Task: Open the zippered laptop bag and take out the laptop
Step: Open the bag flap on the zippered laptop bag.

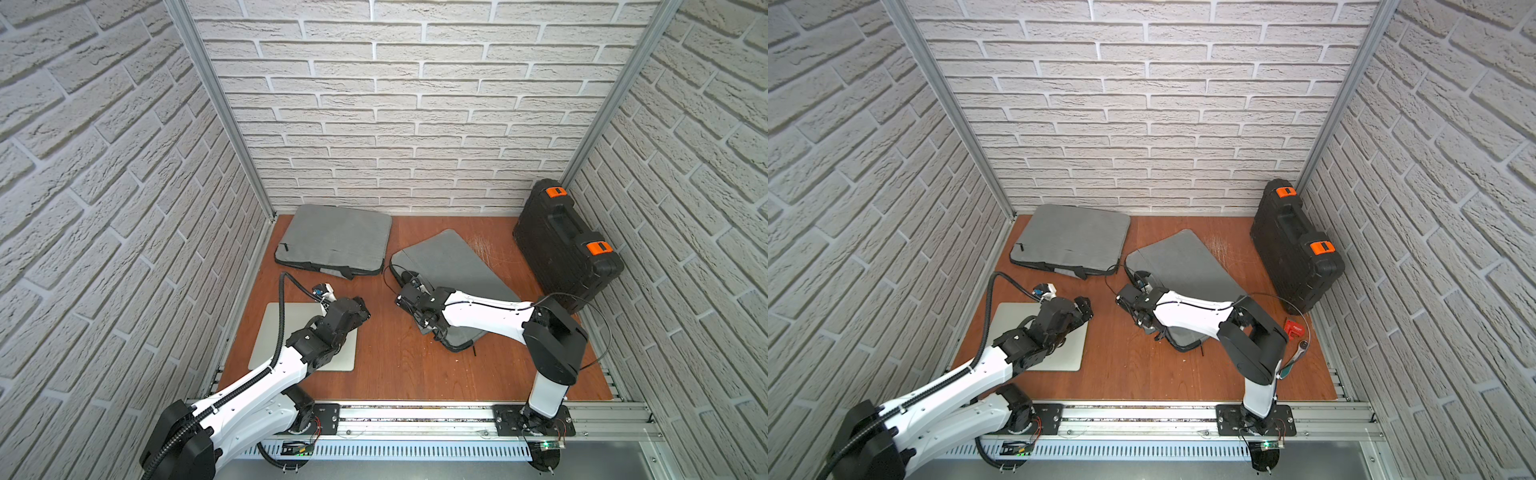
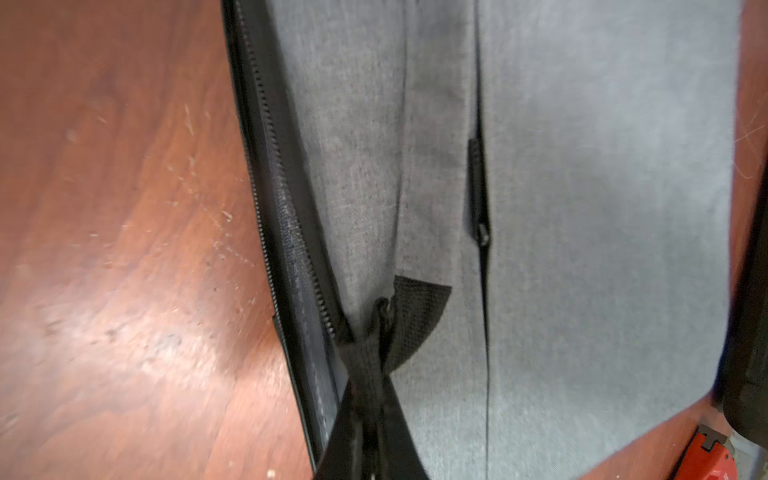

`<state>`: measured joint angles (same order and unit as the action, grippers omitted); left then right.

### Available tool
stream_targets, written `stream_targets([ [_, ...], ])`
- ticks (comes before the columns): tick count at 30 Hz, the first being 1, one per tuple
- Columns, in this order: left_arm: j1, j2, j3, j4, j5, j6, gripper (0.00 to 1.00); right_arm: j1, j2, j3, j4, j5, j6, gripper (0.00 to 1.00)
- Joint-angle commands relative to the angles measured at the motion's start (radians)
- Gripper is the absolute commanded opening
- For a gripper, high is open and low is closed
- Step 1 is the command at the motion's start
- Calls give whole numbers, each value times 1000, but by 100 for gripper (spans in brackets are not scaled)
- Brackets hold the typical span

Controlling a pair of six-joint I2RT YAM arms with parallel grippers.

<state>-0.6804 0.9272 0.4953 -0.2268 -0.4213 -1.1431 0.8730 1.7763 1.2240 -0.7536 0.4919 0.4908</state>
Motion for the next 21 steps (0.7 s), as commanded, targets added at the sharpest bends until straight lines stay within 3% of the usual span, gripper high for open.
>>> stream_targets([
  [1, 11, 28, -14, 125, 61, 35, 98, -3, -110, -4, 9, -9, 11, 6],
  [10, 12, 225, 90, 391, 238, 113, 98, -11, -238, -4, -4, -69, -13, 6],
  [17, 13, 448, 205, 632, 393, 24, 98, -11, -340, -41, 36, -149, -29, 6],
  [21, 8, 556, 258, 716, 427, -25, 92, -12, -374, -62, 42, -178, -38, 6],
])
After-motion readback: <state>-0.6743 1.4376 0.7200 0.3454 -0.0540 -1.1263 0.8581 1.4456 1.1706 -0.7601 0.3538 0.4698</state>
